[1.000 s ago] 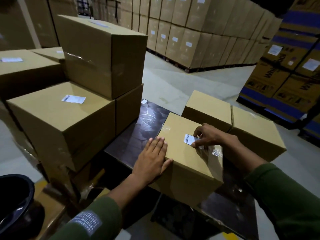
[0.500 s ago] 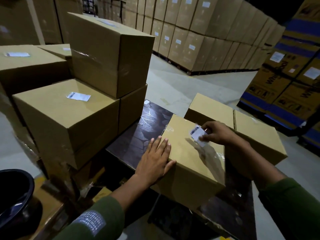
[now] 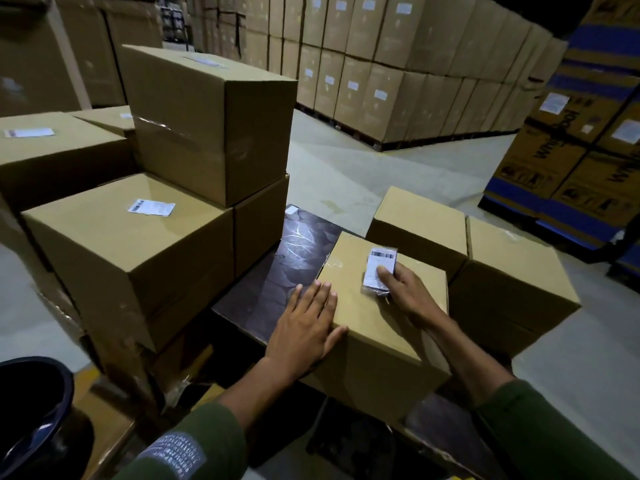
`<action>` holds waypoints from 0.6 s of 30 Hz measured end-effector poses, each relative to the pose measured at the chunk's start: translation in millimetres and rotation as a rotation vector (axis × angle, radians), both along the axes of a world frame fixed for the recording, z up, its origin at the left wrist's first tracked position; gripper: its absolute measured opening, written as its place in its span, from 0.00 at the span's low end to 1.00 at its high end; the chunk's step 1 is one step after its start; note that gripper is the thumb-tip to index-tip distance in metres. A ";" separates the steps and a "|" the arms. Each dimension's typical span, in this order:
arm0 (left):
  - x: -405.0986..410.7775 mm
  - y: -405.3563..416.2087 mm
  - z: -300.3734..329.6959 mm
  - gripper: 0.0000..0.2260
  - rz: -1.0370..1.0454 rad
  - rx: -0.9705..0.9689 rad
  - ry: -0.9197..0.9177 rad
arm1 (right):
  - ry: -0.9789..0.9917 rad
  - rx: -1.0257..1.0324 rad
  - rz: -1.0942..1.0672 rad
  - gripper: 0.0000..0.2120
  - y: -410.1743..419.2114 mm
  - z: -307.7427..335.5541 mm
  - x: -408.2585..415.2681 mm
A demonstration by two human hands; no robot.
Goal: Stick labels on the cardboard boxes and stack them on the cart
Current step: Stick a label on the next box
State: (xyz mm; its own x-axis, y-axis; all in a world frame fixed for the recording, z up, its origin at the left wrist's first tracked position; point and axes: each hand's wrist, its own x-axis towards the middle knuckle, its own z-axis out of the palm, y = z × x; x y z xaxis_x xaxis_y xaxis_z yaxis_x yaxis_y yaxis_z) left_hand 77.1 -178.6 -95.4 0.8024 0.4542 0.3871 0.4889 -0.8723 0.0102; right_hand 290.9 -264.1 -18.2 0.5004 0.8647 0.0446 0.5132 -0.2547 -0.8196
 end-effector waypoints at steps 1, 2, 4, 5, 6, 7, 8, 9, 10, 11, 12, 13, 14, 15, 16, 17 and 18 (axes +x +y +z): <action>-0.2 -0.1 0.0 0.31 0.001 0.000 0.001 | 0.003 -0.005 0.029 0.14 -1.9 1.5 -5.9; -0.5 -0.4 0.2 0.31 0.000 -0.001 0.000 | 0.007 -0.013 0.059 0.15 -8.4 1.9 -10.8; -1.2 -1.0 1.0 0.31 -0.003 -0.004 -0.004 | -0.018 -0.033 0.110 0.15 -29.2 -0.3 -12.5; -1.5 -1.5 1.2 0.31 -0.004 -0.009 -0.005 | -0.041 -0.038 0.120 0.15 -40.9 -0.8 -9.4; -1.3 -1.9 1.2 0.31 -0.006 -0.011 -0.006 | -0.050 -0.042 0.113 0.14 -51.1 0.0 -3.6; -0.8 -2.4 0.9 0.30 -0.007 -0.009 -0.009 | -0.042 -0.039 0.086 0.13 -57.4 1.6 4.0; -0.1 -3.4 0.7 0.30 -0.005 -0.009 -0.013 | -0.034 -0.037 0.048 0.12 -58.8 4.0 12.1; 0.2 -4.0 0.6 0.30 -0.004 -0.012 -0.013 | -0.034 -0.029 0.015 0.12 -55.0 6.0 18.7; 0.3 -4.2 0.7 0.30 -0.003 -0.011 -0.009 | -0.041 -0.017 -0.006 0.11 -47.2 6.9 23.0; 0.2 -4.1 0.6 0.30 -0.001 -0.008 -0.004 | -0.042 -0.003 -0.019 0.11 -37.1 6.2 25.0; 0.1 -3.5 1.2 0.30 0.002 -0.003 0.004 | -0.028 0.006 -0.024 0.11 -26.9 4.9 23.8; -0.6 -3.0 1.9 0.30 0.005 0.000 0.011 | -0.008 0.007 -0.020 0.10 -16.5 2.6 20.4; -1.2 -2.8 2.8 0.30 0.007 0.000 0.015 | 0.004 0.000 -0.004 0.09 -9.3 -0.4 16.3; -1.5 -3.0 3.8 0.30 0.006 0.001 0.016 | 0.012 -0.007 0.024 0.09 -6.9 -2.7 10.9; -2.1 -3.2 4.4 0.31 0.003 0.002 0.017 | 0.010 -0.021 0.059 0.09 -9.7 -3.8 5.3; -2.6 -3.8 5.0 0.31 0.001 0.002 0.016 | -0.002 -0.035 0.092 0.10 -17.4 -3.8 1.4; -2.8 -4.5 5.6 0.31 0.002 0.000 0.013 | -0.026 -0.052 0.118 0.13 -28.4 -2.5 0.0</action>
